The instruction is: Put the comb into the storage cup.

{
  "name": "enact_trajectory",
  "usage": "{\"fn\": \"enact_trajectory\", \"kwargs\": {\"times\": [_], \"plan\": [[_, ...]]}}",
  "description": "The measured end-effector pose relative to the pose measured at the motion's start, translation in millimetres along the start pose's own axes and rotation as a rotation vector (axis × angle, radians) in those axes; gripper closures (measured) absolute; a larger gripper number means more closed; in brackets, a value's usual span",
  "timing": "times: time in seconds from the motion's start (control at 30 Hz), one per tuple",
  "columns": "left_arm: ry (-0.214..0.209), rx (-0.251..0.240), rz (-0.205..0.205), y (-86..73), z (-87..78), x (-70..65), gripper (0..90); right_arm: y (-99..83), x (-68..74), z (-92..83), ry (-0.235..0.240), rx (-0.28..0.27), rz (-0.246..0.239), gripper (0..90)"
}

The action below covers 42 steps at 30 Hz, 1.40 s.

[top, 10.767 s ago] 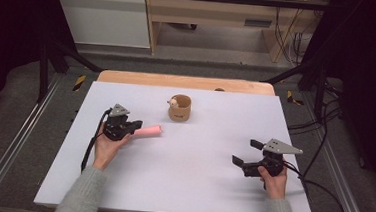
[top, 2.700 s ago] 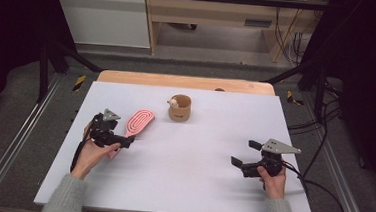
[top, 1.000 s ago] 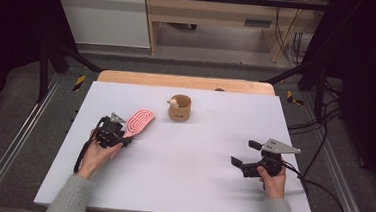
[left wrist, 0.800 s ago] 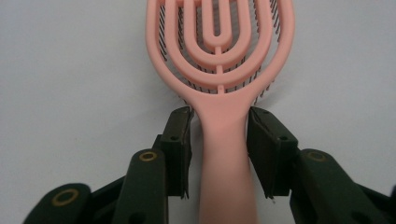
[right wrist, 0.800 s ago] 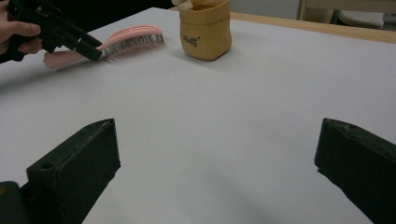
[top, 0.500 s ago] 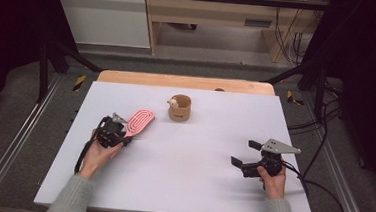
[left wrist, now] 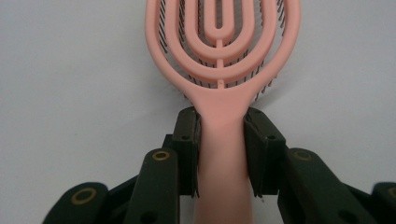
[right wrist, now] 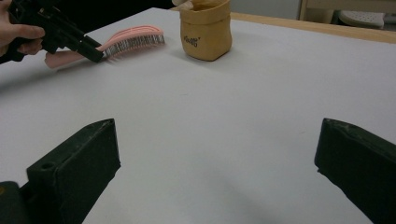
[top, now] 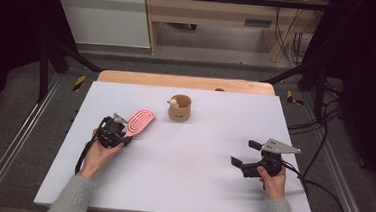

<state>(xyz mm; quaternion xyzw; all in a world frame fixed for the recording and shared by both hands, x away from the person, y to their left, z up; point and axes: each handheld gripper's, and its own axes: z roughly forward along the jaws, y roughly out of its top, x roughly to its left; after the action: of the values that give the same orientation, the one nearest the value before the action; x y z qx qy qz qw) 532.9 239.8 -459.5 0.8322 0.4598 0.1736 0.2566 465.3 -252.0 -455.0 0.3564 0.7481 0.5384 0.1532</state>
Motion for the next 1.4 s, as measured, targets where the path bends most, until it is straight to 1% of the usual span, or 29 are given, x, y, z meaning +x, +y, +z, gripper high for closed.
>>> {"fn": "enact_trajectory", "kwargs": {"times": [0.27,0.57,0.7,0.93,1.27,1.4], "plan": [[-0.003,-0.001,-0.005,-0.5,-0.4,0.1,68.6,-0.1,0.0,0.2,0.001,0.000,0.000,0.3],[0.006,-0.001,0.016,-1.2,-1.7,-0.7,69.1,0.0,-0.1,0.2,0.001,0.001,-0.001,0.3],[0.008,-0.007,0.015,-1.3,-3.8,-0.7,69.2,0.0,-0.1,0.1,0.001,0.001,-0.001,0.3],[0.008,-0.037,0.009,-2.1,-12.7,0.4,69.2,0.1,0.0,-0.1,0.002,0.000,0.000,0.3],[0.013,-0.074,-0.009,-4.9,-22.9,0.6,69.2,0.2,0.2,-0.3,0.002,-0.002,0.000,0.3],[0.008,-0.088,-0.019,-6.3,-27.0,0.8,69.2,0.4,-0.3,-0.6,-0.001,-0.004,-0.001,0.3]]}}
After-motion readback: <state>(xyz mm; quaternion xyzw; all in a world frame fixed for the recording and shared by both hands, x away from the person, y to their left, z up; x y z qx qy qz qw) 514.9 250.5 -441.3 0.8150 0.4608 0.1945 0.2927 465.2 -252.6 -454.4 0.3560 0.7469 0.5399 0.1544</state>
